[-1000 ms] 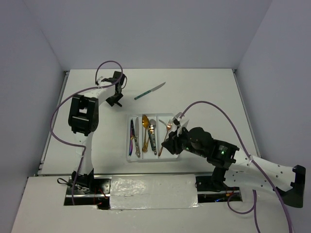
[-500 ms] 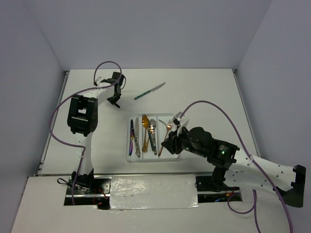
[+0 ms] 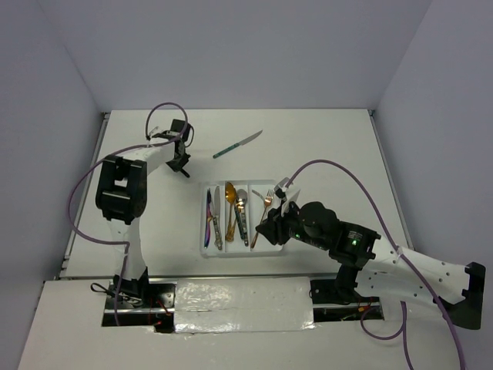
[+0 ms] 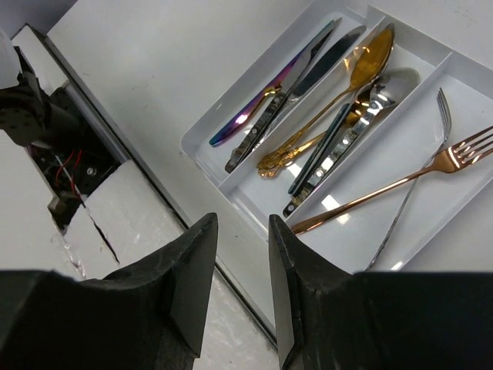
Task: Sort the eating utensils into containers
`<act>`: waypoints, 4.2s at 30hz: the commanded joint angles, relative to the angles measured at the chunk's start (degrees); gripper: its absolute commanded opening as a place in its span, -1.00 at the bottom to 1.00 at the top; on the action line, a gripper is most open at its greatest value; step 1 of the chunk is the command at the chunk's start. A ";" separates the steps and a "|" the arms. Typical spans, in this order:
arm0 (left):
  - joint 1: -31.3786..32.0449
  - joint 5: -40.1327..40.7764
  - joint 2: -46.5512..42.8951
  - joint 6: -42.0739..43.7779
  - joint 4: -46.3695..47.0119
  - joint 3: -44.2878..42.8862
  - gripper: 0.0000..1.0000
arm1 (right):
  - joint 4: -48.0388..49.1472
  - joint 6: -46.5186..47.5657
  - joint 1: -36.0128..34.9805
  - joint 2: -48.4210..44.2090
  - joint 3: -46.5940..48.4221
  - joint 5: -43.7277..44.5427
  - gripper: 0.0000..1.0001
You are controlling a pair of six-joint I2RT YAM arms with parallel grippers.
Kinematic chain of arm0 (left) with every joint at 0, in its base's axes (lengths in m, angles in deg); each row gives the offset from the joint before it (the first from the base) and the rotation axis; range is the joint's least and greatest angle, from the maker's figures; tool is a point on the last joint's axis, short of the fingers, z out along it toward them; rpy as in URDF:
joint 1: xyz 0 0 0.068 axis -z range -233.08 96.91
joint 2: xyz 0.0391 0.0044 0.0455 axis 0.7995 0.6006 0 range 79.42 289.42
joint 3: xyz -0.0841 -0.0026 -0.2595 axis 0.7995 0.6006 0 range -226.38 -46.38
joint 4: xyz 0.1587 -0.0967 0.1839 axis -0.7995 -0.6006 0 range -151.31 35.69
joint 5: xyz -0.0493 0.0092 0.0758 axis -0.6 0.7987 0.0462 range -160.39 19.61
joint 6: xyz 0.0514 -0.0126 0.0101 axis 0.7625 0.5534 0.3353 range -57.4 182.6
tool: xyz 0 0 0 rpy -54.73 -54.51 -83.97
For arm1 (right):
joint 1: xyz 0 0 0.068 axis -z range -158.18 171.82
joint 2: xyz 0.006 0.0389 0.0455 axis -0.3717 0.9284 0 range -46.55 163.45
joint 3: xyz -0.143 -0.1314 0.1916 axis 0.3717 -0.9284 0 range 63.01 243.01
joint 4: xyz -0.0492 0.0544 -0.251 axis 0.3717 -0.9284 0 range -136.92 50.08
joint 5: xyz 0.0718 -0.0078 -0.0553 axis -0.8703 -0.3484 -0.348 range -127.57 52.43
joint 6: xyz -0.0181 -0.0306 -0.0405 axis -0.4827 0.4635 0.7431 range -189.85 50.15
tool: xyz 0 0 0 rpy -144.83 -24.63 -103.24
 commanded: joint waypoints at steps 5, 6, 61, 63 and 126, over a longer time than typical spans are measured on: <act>6.76 -1.02 -11.39 8.72 -3.95 -0.71 -1.00 | 0.82 0.46 -0.91 -2.33 2.39 1.08 -0.19; 8.45 0.92 -12.54 9.16 -4.31 -0.35 -1.00 | 0.65 0.37 -0.91 -2.85 2.30 1.69 -0.19; 51.09 -9.52 -21.07 0.20 32.25 30.85 -1.00 | -1.99 -0.51 -0.91 -16.31 1.16 10.48 -0.16; 51.09 -8.82 -21.34 0.20 31.99 30.94 -1.00 | -2.08 -0.60 -0.82 -16.48 1.33 9.96 -0.16; 10.22 -31.68 13.38 85.63 3.16 -27.77 0.21 | -0.76 -0.86 -0.91 -24.12 -0.16 2.40 -0.15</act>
